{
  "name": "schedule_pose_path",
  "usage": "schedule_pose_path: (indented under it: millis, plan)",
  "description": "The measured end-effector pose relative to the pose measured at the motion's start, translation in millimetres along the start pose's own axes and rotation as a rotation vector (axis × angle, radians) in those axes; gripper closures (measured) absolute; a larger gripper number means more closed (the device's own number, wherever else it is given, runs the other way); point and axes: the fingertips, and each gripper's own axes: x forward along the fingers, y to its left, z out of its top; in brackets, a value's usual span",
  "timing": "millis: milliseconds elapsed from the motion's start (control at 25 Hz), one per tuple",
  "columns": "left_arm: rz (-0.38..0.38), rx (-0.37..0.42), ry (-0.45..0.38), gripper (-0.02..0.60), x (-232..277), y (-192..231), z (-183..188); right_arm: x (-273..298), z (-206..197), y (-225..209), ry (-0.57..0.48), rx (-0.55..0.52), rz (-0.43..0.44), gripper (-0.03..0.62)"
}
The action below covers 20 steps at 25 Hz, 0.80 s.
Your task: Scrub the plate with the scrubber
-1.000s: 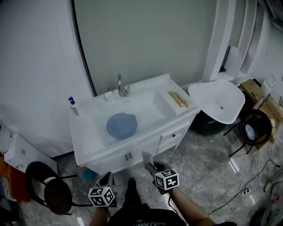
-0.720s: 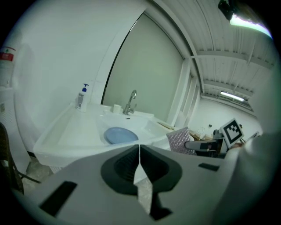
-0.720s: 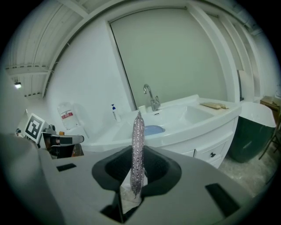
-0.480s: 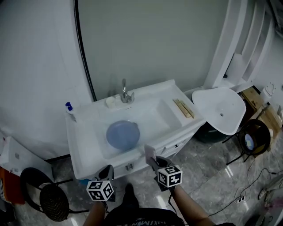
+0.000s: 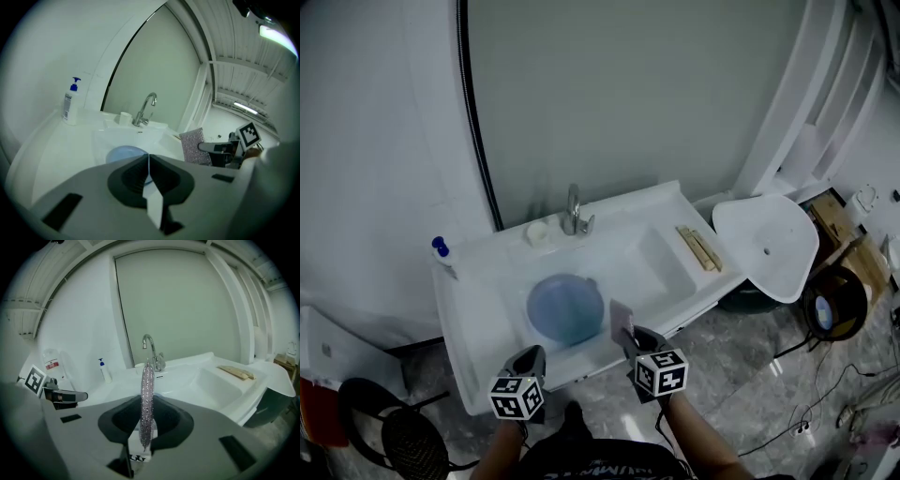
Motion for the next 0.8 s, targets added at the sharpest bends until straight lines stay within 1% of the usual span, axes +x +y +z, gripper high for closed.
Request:
schedule_pose_path:
  millis: [80,200,280,440,560,800]
  plan:
    - [-0.031,0.0,0.023,0.56,11,2,0,11,5,-1,0.009,0.0,-0.007,0.517]
    - [-0.084,0.029,0.043,0.56,30,2,4,26,14,-6,0.008,-0.009,-0.038,0.517]
    - [-0.1,0.03,0.052,0.56,41,4,7,37,20,-9,0.008,-0.017,-0.052,0.517]
    - [-0.117,0.006,0.078,0.56,62,10,11,50,29,-15,0.006,-0.015,-0.075,0.517]
    - [-0.122,-0.021,0.093,0.56,74,14,11,58,28,-17,0.028,-0.022,-0.075,0.517]
    - [-0.089,-0.082,0.125,0.56,90,22,4,71,27,-32,0.061,-0.018,-0.068,0.517]
